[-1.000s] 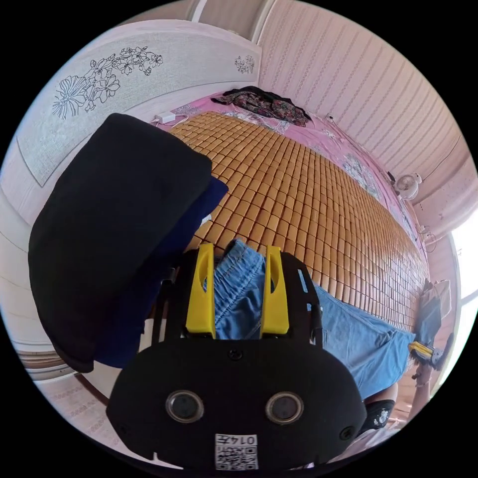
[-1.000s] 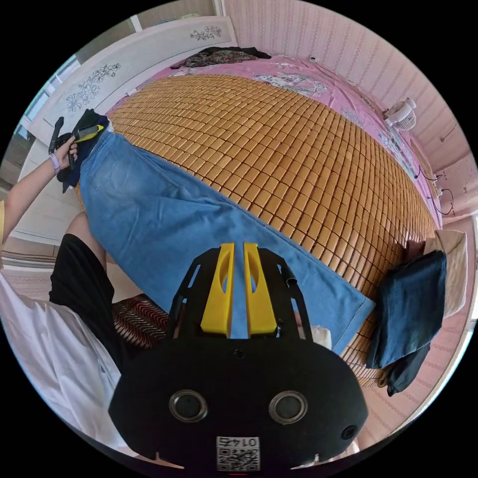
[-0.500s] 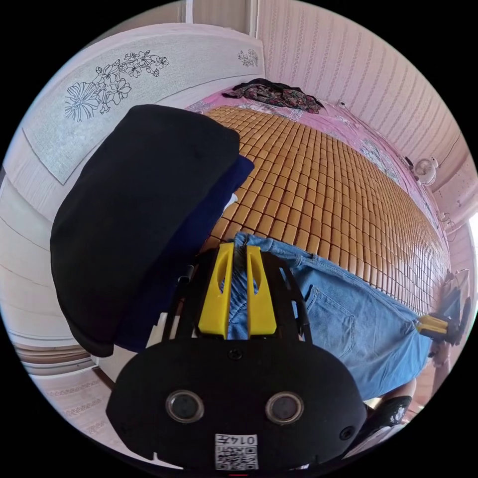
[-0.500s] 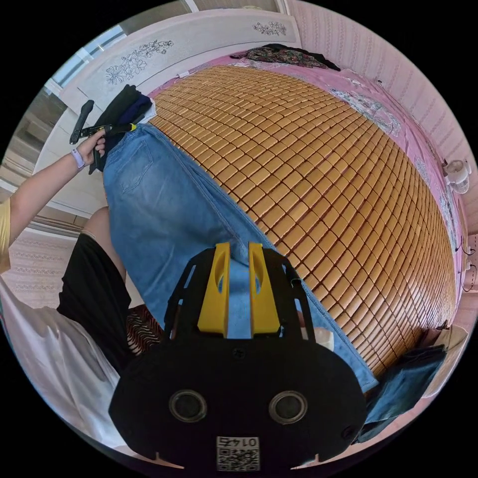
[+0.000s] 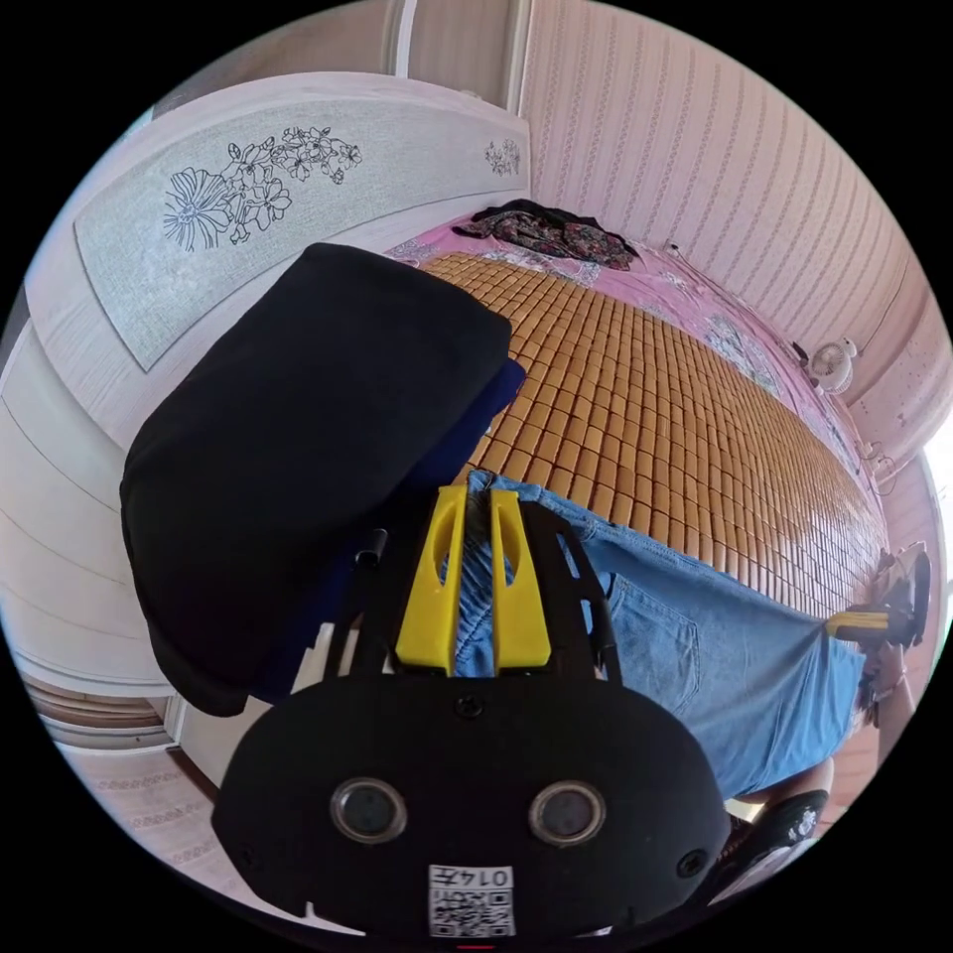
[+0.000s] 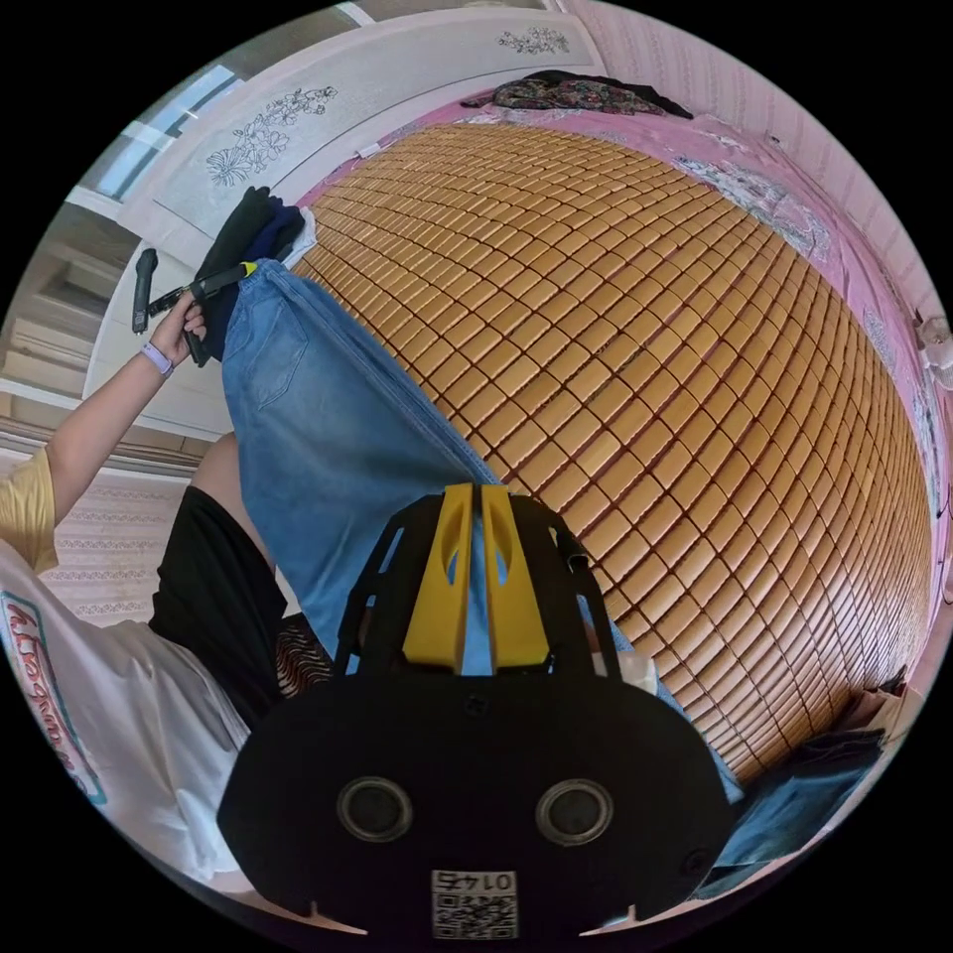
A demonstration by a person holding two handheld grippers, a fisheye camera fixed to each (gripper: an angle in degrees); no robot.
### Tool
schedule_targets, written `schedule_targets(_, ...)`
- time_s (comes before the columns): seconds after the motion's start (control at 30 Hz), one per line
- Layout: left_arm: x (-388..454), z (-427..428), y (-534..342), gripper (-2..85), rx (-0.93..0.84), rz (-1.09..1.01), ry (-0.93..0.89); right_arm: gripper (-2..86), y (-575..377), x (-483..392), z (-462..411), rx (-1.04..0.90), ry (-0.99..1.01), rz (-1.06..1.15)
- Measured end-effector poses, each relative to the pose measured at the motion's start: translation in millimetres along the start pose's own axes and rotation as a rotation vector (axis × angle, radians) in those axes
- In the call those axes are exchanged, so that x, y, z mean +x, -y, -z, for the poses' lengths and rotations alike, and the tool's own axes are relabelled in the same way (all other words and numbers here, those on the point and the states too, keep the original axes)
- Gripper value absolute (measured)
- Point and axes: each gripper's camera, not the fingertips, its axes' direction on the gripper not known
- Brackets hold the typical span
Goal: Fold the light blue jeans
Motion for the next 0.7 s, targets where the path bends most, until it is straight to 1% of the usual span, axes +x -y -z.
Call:
schedule_targets(0.03,-2,-6,0,5.1,-0.02,0.004,-0.017,0.2,6,-1,-3,-0.002,-0.022,-0.005)
schedule_targets(0.1,-12,-33,-3,6.1,-0.141,0.063,-0.032,0.7,14,-1,-15,-0.034,-0.048,-0.019)
schedule_targets(0.17,-20,-39,-7,6.9,-0.147,0.14,-0.051,1.7,21,-1,-30,-0.075,-0.068,-0.048)
schedule_targets(0.2,-23,-40,-7,7.2,-0.157,0.174,-0.06,1.9,22,-2,-29,-0.06,-0.068,-0.049)
schedule_targets(0.27,-20,-38,-6,7.7,-0.163,0.15,-0.034,3.3,27,-3,-26,-0.05,-0.061,-0.072)
schedule_targets(0.33,-12,-28,-7,8.3,-0.144,0.068,0.016,4.1,24,-4,-17,-0.006,-0.069,-0.072)
schedule_targets(0.4,-9,-7,-16,8.4,-0.104,0.007,0.098,4.4,17,-1,-6,0.034,-0.102,-0.094)
schedule_targets(0.43,-9,0,-20,8.3,-0.085,-0.001,0.111,4.3,10,2,0,0.052,-0.119,-0.109)
schedule_targets(0.53,-20,44,-49,7.2,0.072,0.04,0.129,2.7,-11,8,10,0.069,-0.184,-0.152)
schedule_targets(0.6,-23,79,-79,5.9,0.19,0.09,0.078,1.0,-22,9,9,0.045,-0.216,-0.174)
schedule_targets(0.67,-12,92,-102,4.1,0.226,0.085,0.023,0.1,-27,8,1,0.017,-0.232,-0.203)
schedule_targets(0.7,2,94,-118,2.5,0.211,0.063,-0.035,-0.1,-27,7,0,0.018,-0.232,-0.203)
